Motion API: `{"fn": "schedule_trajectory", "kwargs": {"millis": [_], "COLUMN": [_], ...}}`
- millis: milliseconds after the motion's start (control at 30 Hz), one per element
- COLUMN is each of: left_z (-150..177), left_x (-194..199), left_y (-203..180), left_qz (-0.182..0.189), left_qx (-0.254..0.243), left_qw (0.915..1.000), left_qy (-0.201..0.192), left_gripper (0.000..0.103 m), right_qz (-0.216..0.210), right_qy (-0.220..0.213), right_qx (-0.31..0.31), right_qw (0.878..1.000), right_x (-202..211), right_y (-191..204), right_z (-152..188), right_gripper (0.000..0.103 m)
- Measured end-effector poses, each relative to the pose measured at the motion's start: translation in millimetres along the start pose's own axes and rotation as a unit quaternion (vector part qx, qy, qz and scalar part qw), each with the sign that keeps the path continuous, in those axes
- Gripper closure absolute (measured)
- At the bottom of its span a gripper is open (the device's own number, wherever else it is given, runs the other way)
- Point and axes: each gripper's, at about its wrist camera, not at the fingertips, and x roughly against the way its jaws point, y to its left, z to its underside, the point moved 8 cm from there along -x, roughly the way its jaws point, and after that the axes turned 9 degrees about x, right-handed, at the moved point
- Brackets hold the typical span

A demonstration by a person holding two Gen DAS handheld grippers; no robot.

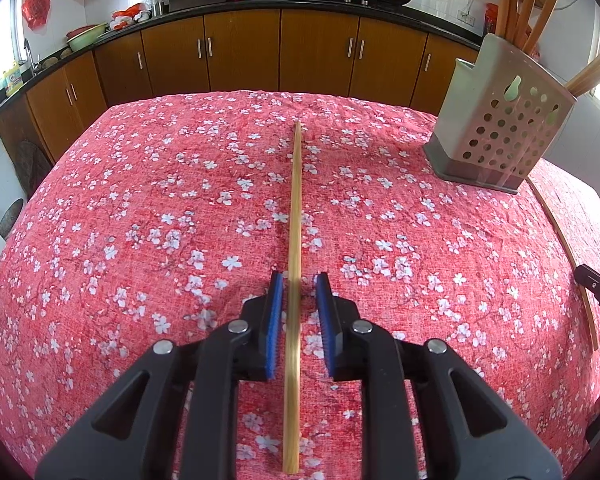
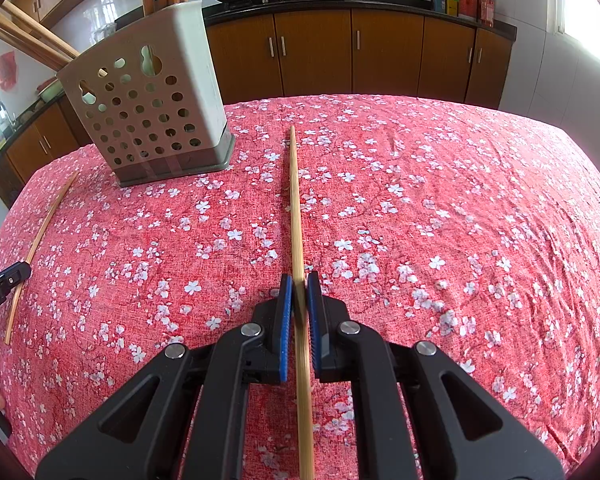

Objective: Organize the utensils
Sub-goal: 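Grasp the last chopstick with the right tool while the left tool grasps another, then lift both chopsticks upright and carry them over the holder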

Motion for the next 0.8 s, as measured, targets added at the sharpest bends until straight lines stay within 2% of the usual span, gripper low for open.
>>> {"fn": "schedule_trajectory", "kwargs": {"millis": [800], "left_z": [0.3], "left_x": [0.6], "left_y": [-2.5], "left_qz": [0.003], "left_qx": [0.003], "left_qw": [1.0000], "left_qy": [0.001], "left_gripper": [0.082], "right_qz": [0.001], "right_qy": [0.000], "right_qx": [-0.001], "right_qw": [1.000], "right_x": [0.2], "right_y": [-0.9], "right_z": [0.1], "right_gripper": [0.094]}}
